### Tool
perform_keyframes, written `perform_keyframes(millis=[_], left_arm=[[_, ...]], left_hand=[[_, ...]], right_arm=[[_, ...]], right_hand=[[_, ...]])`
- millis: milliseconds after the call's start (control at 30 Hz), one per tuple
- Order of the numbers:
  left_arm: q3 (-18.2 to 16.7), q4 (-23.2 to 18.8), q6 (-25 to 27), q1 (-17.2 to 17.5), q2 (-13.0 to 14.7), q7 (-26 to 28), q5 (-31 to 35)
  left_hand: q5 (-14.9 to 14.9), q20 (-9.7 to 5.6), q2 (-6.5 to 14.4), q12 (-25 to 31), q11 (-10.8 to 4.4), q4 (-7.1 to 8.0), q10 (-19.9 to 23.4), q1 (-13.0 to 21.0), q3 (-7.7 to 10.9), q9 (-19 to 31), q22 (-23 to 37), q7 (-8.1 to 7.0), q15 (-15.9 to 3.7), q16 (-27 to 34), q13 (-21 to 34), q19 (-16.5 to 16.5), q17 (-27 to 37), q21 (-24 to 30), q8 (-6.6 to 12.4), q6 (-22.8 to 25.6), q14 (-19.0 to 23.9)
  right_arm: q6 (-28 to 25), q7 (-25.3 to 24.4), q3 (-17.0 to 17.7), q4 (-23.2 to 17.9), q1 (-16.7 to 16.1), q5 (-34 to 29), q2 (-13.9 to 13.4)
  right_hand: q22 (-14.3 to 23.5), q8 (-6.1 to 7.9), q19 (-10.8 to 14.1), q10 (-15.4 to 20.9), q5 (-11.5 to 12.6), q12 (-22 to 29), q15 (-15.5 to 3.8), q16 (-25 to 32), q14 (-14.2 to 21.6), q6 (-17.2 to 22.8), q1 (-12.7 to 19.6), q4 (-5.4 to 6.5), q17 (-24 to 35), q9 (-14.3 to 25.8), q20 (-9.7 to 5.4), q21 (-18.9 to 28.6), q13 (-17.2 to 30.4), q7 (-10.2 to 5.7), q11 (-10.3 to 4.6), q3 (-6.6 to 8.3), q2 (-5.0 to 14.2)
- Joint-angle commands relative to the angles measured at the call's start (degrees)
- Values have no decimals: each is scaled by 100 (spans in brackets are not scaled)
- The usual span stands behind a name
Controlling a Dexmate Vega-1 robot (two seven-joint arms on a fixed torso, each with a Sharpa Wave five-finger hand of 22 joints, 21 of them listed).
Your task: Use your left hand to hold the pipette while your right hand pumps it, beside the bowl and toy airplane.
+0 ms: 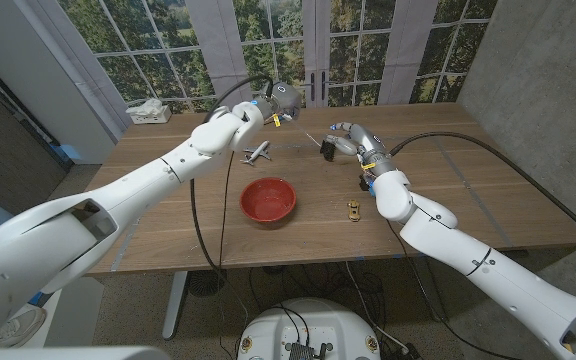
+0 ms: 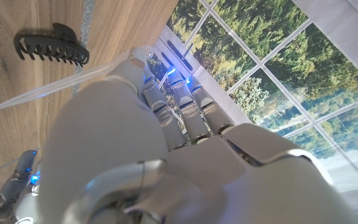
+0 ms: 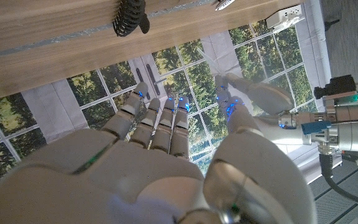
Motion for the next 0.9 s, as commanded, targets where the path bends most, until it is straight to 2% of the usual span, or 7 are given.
perform_keyframes(millis=[33, 267, 333, 433, 567, 767, 900], left_arm=[[130, 106, -180, -177, -124, -133, 85], [148, 123, -202, -193, -160, -163, 76], [153, 112, -212, -193, -161, -181, 72], [165, 93, -218, -193, -168, -211, 80], [165, 82, -235, -194, -184, -259, 47], [208, 58, -257, -226, -201, -341, 107], [222, 28, -274, -236, -205, -392, 137]], left_hand=[[38, -21, 8, 16, -252, 13, 315, 81, -39, 13, 30, -33, -962, -10, 531, 19, 10, -10, 33, 26, 64], [39, -24, 9, 12, -253, 13, 319, 85, -48, 14, 30, -35, -962, -16, 539, 18, 10, -13, 33, 22, 64], [40, -26, 9, 11, -253, 13, 320, 86, -50, 14, 30, -35, -962, -18, 542, 16, 10, -15, 33, 21, 64], [41, -24, 10, 9, -253, 13, 322, 88, -53, 15, 30, -28, -962, -21, 547, 16, 10, -16, 34, 23, 64], [41, -23, 13, 4, -252, 14, 320, 90, -58, 16, 31, -31, -962, -23, 550, 19, 11, -16, 33, 19, 66], [43, -28, 17, 2, -252, 15, 325, 93, -63, 17, 31, -33, -963, -27, 559, 21, 11, -17, 33, 15, 69], [43, -32, 17, -5, -252, 14, 321, 96, -68, 17, 31, -32, -963, -31, 561, 20, 11, -20, 34, 15, 68]], right_arm=[[47, 145, -141, 32, 140, -186, 40], [66, 176, -193, 57, 190, -268, 101], [43, 208, -222, 65, 217, -303, 114], [68, 217, -262, 102, 246, -350, 143], [48, 196, -327, 161, 290, -452, 206], [13, 162, -369, 227, 313, -513, 307], [-39, 208, -401, 240, 337, -524, 347]], right_hand=[[30, 10, -22, -18, -2, -16, -50, 24, -7, 94, -8, 21, 25, 24, 20, -15, 12, 0, 18, -30, -24], [31, 24, -16, -19, 6, -15, -67, 28, -18, 160, 10, 28, 36, 30, -6, -31, 16, -17, 16, -40, 5], [33, 62, -45, -29, 21, -15, -111, 32, -35, 283, 49, 35, 50, 39, -63, -60, 20, -36, -18, -29, 75], [34, 98, -23, -3, 28, -3, -118, 39, -31, 397, 83, 30, 58, 46, -59, -64, 24, -27, -9, -25, 110], [33, 147, 37, 22, 34, 8, -86, 56, -1, 562, 164, -9, 64, 60, -9, -67, 25, 33, 21, -29, 116], [29, 157, 106, 56, 51, 19, -120, 65, 33, 633, 377, -101, 54, 70, -13, -73, 23, -20, -49, 7, 97], [28, 157, 130, 63, 54, 20, -111, 70, 49, 646, 439, -116, 51, 72, -7, -74, 22, -20, -48, 14, 87]])
